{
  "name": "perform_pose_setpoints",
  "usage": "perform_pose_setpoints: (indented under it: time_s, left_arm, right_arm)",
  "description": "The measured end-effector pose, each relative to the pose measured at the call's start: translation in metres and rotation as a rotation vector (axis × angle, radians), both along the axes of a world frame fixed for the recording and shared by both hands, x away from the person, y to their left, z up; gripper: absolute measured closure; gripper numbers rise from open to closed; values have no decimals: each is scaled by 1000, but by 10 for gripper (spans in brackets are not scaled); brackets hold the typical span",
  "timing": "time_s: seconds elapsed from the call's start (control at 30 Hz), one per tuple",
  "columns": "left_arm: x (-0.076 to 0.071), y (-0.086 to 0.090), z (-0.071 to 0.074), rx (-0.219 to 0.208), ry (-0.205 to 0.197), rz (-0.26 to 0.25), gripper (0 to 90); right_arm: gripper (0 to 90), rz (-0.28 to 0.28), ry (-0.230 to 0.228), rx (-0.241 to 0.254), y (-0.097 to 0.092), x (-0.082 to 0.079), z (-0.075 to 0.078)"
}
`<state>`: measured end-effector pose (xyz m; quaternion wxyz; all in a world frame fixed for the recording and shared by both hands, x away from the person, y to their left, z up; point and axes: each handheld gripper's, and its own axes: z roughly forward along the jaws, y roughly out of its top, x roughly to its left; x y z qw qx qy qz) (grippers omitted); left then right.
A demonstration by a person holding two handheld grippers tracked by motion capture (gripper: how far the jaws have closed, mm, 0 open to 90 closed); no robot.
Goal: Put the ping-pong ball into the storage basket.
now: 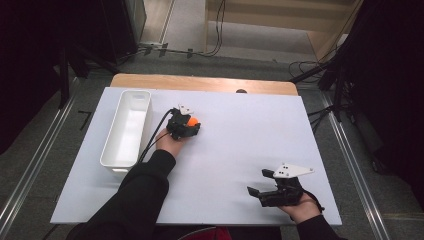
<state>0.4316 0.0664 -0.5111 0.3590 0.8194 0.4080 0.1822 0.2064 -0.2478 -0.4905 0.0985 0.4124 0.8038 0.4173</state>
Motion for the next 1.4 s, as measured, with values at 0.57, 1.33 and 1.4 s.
perform_pose_setpoints:
  time_s: [0.57, 1.33, 1.4]
  left_arm:
    - [-3, 0, 4, -1, 10, -19, 501]
    - [-14, 2, 27, -30, 35, -56, 501]
    - [-15, 3, 29, -32, 37, -57, 502]
  right_arm:
    - [147, 10, 6, -8, 1, 0, 0]
    - [147, 10, 7, -8, 1, 0, 0]
    - [147, 11, 6, -8, 1, 0, 0]
